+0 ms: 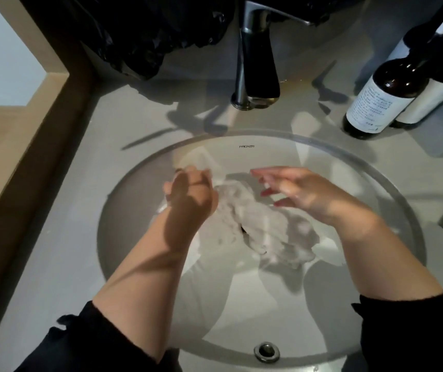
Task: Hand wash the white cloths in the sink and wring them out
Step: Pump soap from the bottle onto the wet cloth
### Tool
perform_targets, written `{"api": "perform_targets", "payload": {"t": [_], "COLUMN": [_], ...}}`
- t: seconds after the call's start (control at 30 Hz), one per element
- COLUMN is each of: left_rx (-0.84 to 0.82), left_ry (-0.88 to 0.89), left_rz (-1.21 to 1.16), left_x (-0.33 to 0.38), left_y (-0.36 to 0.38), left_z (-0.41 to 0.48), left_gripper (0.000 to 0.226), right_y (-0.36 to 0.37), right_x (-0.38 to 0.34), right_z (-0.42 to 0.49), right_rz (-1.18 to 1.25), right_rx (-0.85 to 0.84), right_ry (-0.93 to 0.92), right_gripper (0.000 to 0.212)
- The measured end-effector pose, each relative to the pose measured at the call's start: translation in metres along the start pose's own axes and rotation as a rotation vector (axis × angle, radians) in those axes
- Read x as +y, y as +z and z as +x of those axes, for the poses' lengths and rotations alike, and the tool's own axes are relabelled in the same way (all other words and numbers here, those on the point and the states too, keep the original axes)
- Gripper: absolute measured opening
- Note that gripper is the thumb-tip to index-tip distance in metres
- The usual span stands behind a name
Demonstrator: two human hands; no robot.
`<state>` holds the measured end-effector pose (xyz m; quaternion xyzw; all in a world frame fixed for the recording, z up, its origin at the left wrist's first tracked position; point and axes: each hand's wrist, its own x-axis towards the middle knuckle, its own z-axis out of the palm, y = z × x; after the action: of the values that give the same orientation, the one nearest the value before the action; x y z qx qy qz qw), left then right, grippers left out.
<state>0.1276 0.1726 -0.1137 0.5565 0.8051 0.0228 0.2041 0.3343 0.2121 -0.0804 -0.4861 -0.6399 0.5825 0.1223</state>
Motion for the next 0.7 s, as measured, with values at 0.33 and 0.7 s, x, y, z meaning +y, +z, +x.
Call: {"api": "perform_targets", "payload": {"t": [0.33,0.7], "left_rx": [-0.169,-0.303], "left_ry": [0.386,0.3], "left_rz": [0.08,-0.739], "left_x": [-0.002,0.017], "left_y": [0.052,0.044], "left_z": [-0.001,-0.005], "left_gripper": [0.103,0.076], "right_y": [0.061,-0.006], "right_x": [0.044,-0.009], "right_z": [0.016,-0.01], "right_rz": [-0.876,0.312], "right_rx": [-0.09,0.011], "right_ry": [0.19,-0.174], "right_gripper": [0.039,0.044]}}
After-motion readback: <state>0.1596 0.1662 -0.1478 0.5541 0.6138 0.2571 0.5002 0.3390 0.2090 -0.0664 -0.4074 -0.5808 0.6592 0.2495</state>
